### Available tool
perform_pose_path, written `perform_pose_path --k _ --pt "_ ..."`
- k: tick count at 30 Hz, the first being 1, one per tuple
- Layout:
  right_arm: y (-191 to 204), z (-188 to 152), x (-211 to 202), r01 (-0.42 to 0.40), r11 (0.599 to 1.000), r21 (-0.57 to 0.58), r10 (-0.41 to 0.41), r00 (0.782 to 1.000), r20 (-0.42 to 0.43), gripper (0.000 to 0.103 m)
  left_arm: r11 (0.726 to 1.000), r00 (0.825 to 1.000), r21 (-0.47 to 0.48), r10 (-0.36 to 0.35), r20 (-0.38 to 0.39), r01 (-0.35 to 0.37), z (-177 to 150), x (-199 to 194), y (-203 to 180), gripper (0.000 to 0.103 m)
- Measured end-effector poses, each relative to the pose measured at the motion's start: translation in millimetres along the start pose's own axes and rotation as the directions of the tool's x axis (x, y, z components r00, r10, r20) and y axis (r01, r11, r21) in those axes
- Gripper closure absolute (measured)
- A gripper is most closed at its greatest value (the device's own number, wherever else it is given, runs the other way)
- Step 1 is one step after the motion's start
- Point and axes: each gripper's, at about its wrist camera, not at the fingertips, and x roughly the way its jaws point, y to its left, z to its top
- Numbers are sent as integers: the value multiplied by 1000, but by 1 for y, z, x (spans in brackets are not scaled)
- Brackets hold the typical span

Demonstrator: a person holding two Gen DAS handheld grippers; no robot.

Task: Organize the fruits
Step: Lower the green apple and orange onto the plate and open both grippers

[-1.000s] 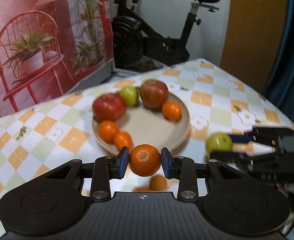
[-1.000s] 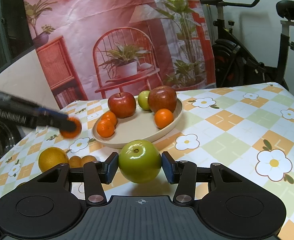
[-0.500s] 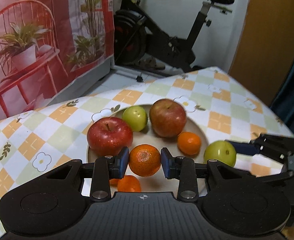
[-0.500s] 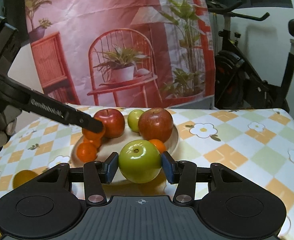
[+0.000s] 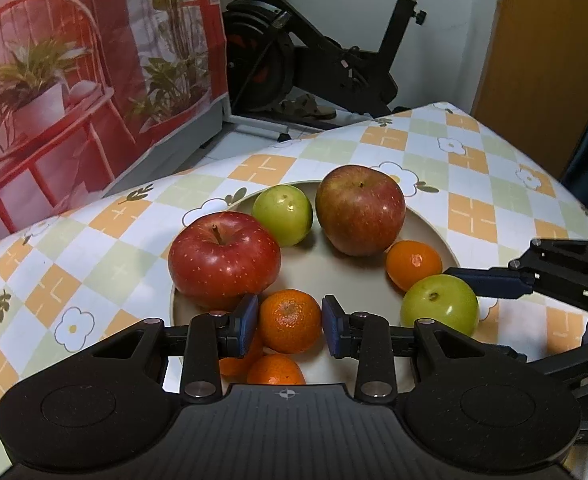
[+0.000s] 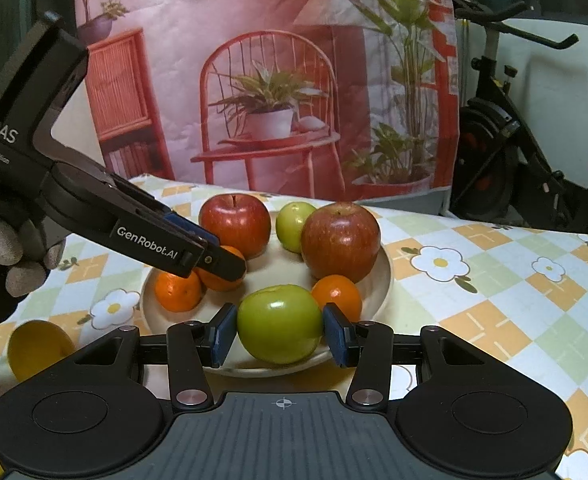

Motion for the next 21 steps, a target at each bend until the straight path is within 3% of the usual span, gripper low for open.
perform_pose_path --k 13,21 --pt "6 -8 -2 24 999 -34 -24 1000 10 57 999 1000 -33 -7 -2 7 0 -2 3 65" --pt "-1 -10 -20 13 1000 27 -15 997 70 56 997 1000 -77 -17 18 18 -4 -20 7 65"
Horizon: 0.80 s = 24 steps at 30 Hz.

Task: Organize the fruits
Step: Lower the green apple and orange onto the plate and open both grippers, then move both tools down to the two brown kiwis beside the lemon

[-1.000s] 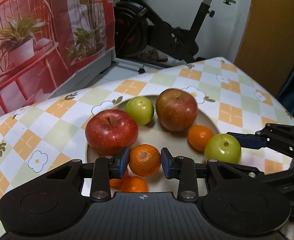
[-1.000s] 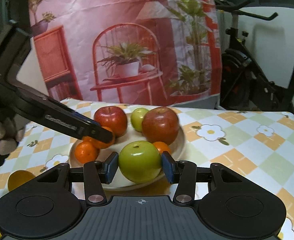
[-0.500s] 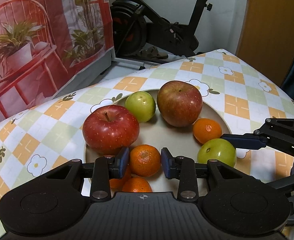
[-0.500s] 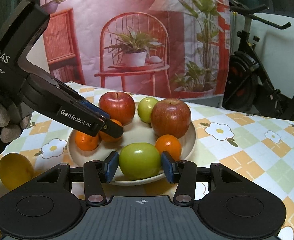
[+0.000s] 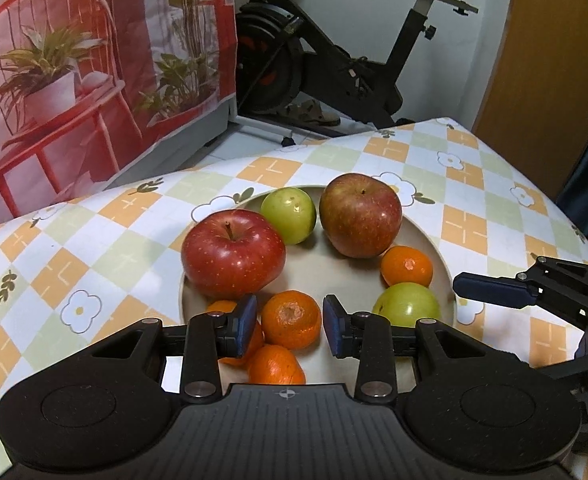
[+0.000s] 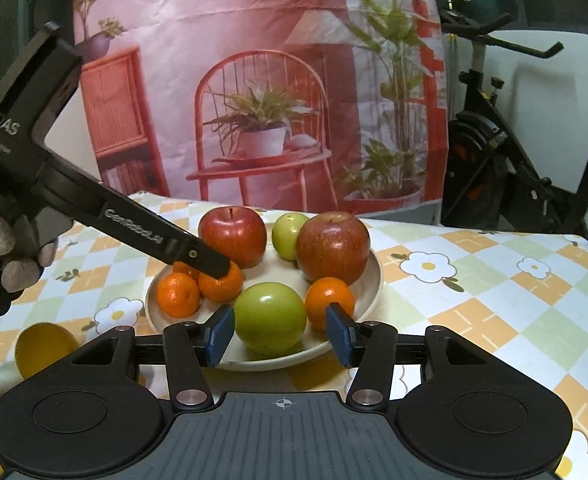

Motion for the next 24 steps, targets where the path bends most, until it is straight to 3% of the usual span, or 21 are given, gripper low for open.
perform_pose_path --k 12,24 --pt "20 -8 -22 -66 997 49 66 998 2 56 998 999 -57 -24 31 25 -20 -47 16 65" --pt "69 -16 -13 -163 984 -73 156 983 -93 62 987 999 -154 -34 3 34 -53 -64 34 65"
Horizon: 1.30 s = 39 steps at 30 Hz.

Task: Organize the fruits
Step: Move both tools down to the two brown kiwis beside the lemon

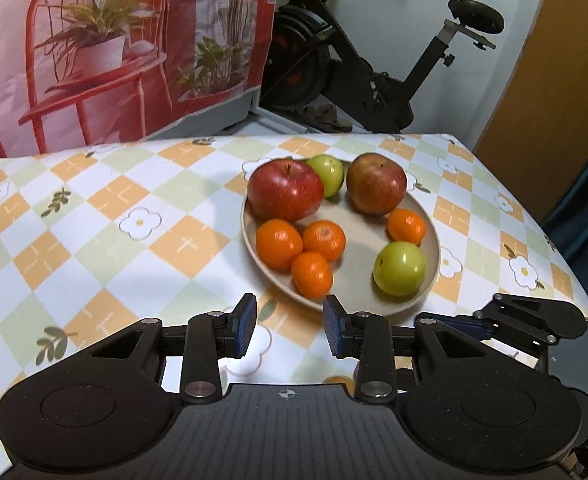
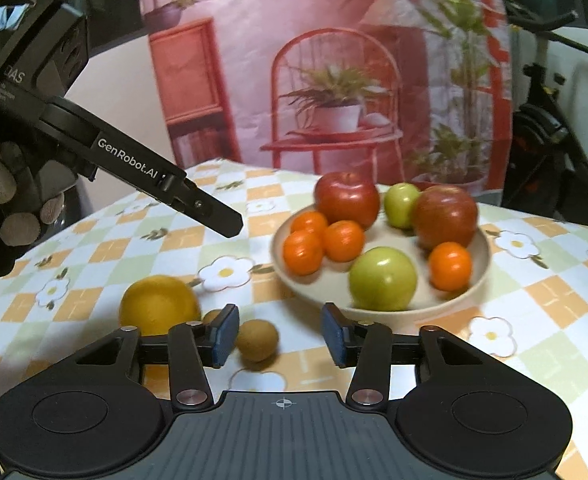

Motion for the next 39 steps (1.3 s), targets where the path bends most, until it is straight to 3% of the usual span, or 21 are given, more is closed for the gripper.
perform_pose_path --k 3,17,27,35,39 --pt "5 -1 5 -5 1000 -21 4 1000 -27 67 1000 1000 -9 -12 -6 12 -3 -1 0 65" --pt "12 0 23 -47 997 -68 40 994 -97 76 999 998 -6 -46 -47 46 -9 2 -7 65" --pt "6 -2 9 -11 999 -53 9 999 -51 78 997 988 14 -74 -134 77 -14 14 -12 65" --pt "-17 -3 -13 42 999 17 -42 999 -5 78 992 979 95 -66 -192 86 -14 22 -24 64" --pt "-25 -5 -19 57 997 42 -57 998 6 78 978 974 196 -21 -224 66 -12 28 -37 64"
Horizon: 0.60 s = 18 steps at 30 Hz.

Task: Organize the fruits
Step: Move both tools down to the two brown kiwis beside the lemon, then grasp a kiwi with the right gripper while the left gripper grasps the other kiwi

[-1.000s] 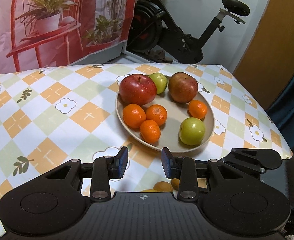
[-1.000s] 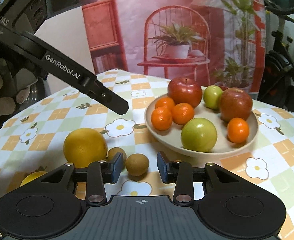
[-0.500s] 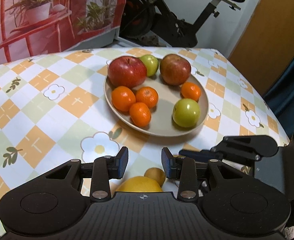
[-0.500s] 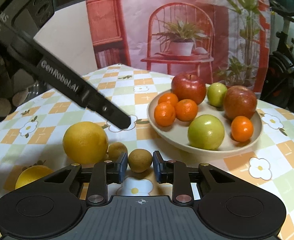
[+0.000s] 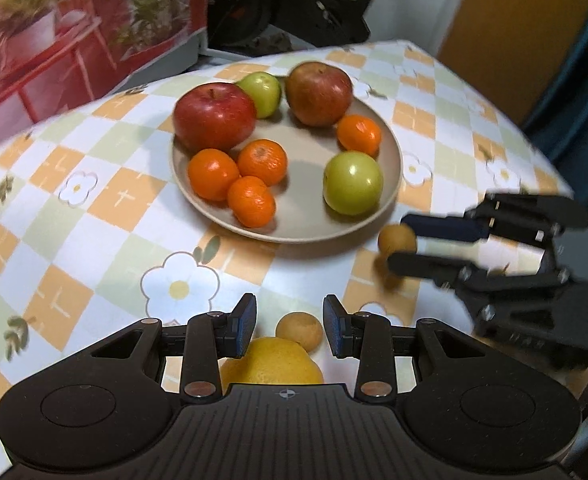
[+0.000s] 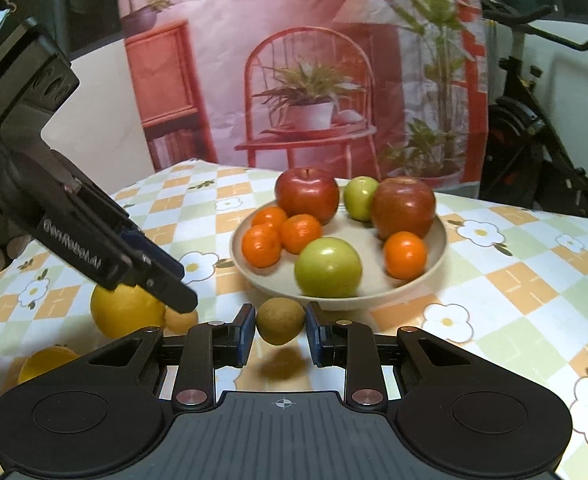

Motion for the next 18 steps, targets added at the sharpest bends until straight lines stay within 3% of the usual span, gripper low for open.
perform_pose_path --k 7,18 --pt "-2 -1 -1 0 1000 8 0 1000 7 78 983 996 172 69 -64 -58 1 9 -22 63" --pt "-2 -1 0 0 1000 17 -1 1000 10 78 956 985 268 146 -94 -116 -2 16 -39 64"
